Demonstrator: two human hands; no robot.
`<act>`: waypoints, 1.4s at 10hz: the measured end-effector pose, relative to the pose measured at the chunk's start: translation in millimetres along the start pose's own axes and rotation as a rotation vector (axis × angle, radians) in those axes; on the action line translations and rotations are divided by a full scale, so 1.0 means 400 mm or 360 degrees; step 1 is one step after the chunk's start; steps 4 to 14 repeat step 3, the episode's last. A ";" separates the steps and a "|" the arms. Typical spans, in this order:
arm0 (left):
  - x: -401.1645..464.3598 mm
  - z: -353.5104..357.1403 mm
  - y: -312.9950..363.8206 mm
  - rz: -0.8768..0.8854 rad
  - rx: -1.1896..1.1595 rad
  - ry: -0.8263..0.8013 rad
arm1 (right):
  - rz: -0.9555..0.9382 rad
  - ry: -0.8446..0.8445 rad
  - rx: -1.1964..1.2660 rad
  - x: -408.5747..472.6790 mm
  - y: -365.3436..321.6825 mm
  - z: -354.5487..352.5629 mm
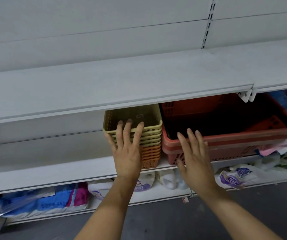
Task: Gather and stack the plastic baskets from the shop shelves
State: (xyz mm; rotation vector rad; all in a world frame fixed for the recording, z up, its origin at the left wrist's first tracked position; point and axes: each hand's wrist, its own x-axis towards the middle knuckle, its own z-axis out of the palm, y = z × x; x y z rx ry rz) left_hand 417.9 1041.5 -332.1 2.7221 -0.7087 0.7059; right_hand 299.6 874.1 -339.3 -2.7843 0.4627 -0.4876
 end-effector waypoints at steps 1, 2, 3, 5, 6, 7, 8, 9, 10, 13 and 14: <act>-0.005 -0.015 0.000 -0.0009 0.0024 -0.0095 | 0.0017 -0.0132 -0.0025 0.001 -0.012 -0.014; -0.011 -0.084 0.021 -0.0058 -0.0030 -0.0299 | 0.0072 -0.0509 0.0015 0.019 -0.034 -0.102; -0.037 -0.157 0.050 -0.0124 -0.0286 -0.0541 | 0.0100 -0.0790 0.0045 0.013 -0.056 -0.191; -0.037 -0.157 0.050 -0.0124 -0.0286 -0.0541 | 0.0100 -0.0790 0.0045 0.013 -0.056 -0.191; -0.037 -0.157 0.050 -0.0124 -0.0286 -0.0541 | 0.0100 -0.0790 0.0045 0.013 -0.056 -0.191; -0.037 -0.157 0.050 -0.0124 -0.0286 -0.0541 | 0.0100 -0.0790 0.0045 0.013 -0.056 -0.191; -0.037 -0.157 0.050 -0.0124 -0.0286 -0.0541 | 0.0100 -0.0790 0.0045 0.013 -0.056 -0.191; -0.037 -0.157 0.050 -0.0124 -0.0286 -0.0541 | 0.0100 -0.0790 0.0045 0.013 -0.056 -0.191; -0.037 -0.157 0.050 -0.0124 -0.0286 -0.0541 | 0.0100 -0.0790 0.0045 0.013 -0.056 -0.191; -0.037 -0.157 0.050 -0.0124 -0.0286 -0.0541 | 0.0100 -0.0790 0.0045 0.013 -0.056 -0.191; -0.037 -0.157 0.050 -0.0124 -0.0286 -0.0541 | 0.0100 -0.0790 0.0045 0.013 -0.056 -0.191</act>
